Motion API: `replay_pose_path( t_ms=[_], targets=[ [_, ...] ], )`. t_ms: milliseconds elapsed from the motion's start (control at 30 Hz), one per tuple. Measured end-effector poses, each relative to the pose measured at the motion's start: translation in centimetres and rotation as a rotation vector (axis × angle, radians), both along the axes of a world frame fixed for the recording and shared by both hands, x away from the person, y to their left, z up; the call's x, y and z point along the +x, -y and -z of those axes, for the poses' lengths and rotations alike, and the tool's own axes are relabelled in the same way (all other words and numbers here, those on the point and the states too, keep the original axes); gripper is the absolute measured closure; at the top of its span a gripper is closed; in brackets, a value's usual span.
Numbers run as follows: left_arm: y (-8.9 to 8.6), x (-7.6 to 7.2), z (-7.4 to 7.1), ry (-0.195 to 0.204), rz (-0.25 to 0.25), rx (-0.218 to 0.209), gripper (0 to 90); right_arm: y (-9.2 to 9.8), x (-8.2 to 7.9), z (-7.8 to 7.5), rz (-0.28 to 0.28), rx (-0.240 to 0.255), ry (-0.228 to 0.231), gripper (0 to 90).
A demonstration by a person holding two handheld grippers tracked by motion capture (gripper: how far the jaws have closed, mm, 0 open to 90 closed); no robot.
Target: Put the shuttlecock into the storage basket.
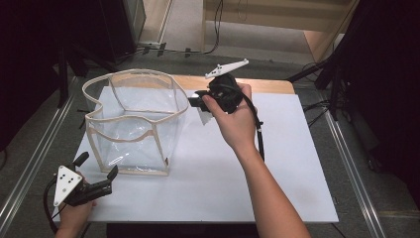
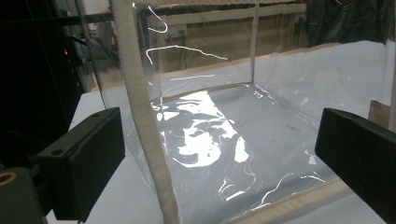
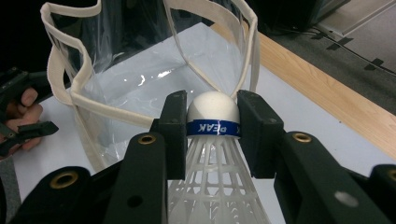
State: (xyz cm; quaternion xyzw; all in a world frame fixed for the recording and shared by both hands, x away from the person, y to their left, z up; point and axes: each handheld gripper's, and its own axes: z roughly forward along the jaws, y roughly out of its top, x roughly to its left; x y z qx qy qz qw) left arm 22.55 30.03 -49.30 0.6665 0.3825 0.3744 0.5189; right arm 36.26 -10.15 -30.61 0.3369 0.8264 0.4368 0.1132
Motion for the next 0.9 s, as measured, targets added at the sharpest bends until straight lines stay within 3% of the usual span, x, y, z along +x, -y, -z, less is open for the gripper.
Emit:
replay_pose_path(
  t_ms=[900],
  targets=[
    [0.0, 0.0, 0.0, 0.000, 0.002, -0.001, 2.3, -1.6, 1.2, -1.8, -0.018, 0.008, 0.028, 63.1]
  ],
)
